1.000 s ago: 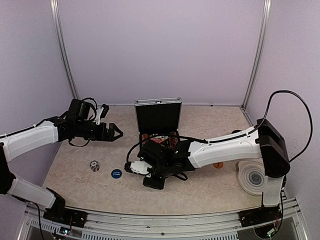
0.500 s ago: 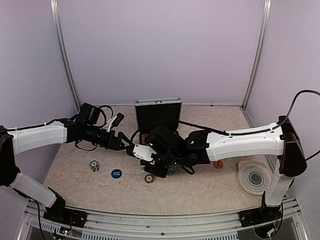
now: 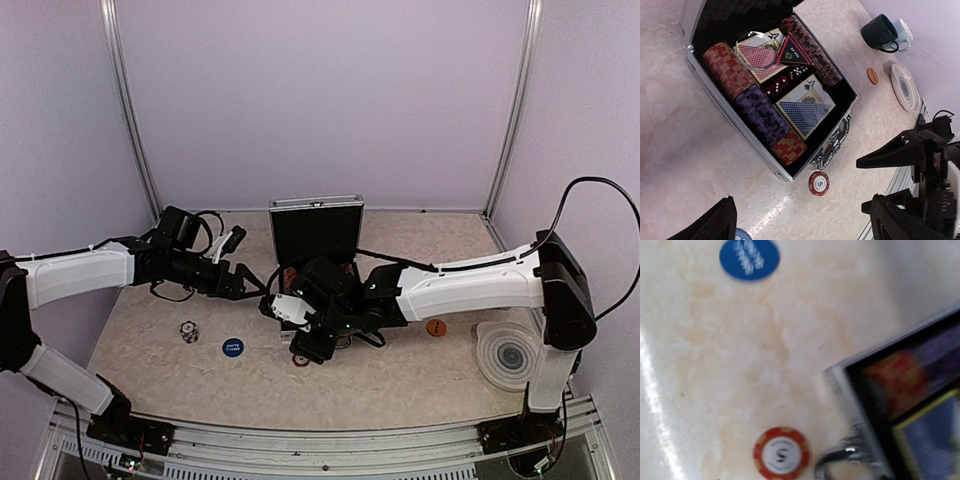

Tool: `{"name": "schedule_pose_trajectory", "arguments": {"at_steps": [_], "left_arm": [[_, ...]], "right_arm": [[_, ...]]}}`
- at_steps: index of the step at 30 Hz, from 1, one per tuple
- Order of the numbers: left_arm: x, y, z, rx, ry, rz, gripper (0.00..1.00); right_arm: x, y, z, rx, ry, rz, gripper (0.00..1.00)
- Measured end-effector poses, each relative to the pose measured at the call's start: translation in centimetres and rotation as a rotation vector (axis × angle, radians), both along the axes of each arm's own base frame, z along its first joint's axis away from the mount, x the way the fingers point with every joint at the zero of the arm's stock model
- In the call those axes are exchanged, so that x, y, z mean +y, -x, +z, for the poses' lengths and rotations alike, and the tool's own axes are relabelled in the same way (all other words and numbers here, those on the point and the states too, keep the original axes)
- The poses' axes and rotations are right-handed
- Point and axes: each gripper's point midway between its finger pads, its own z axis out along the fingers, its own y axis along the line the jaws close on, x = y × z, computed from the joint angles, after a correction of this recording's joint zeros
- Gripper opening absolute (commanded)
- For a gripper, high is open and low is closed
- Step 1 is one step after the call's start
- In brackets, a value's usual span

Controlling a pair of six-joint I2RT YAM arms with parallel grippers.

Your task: Pack up texas hold em set

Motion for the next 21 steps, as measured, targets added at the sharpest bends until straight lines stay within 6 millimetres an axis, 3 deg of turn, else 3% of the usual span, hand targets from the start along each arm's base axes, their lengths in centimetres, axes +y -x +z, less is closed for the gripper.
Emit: {"name": "schedule_pose_trajectory", "arguments": {"at_steps": [8, 21], "left_arm": [[2.0, -1.9, -0.5, -0.016, -0.045, 0.096, 0.94], [3.8, -3.2, -0.5, -0.03, -0.067, 0.172, 0.94]], "right_arm": [[-0.7, 0.1, -6.6, 0.175, 0.076, -0.083, 0.69], [-0.7, 1.0, -7.6, 0.314, 0.044, -0.116, 0.69]]}}
